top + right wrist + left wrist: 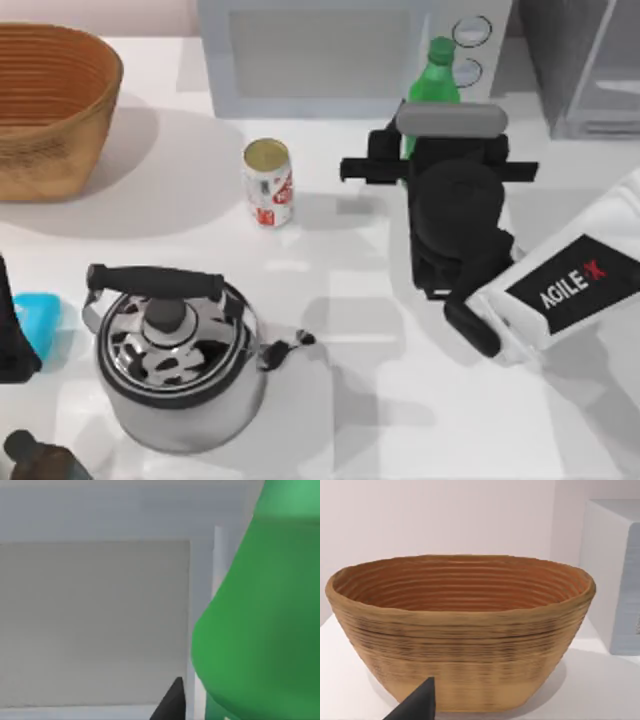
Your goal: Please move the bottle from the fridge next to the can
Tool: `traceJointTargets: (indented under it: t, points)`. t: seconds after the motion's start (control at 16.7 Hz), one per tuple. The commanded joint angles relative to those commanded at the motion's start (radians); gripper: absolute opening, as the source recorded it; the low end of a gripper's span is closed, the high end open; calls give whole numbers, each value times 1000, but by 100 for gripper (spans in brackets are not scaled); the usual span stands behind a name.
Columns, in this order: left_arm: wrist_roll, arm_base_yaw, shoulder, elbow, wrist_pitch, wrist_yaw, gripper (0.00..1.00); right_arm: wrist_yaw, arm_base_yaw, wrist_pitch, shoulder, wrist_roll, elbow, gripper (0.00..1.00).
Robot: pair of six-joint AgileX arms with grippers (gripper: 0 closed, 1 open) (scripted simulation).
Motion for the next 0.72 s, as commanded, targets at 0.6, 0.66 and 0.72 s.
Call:
traceJointTargets:
  t: [0.6,0.66,0.72]
  points:
    - [0,0,0,0,0,0,100,-9,11,4,4,0,0,0]
    - [0,0,0,0,0,0,100,-9,11,4,4,0,0,8]
    - [0,0,0,0,0,0,100,-9,11,4,4,0,0,15]
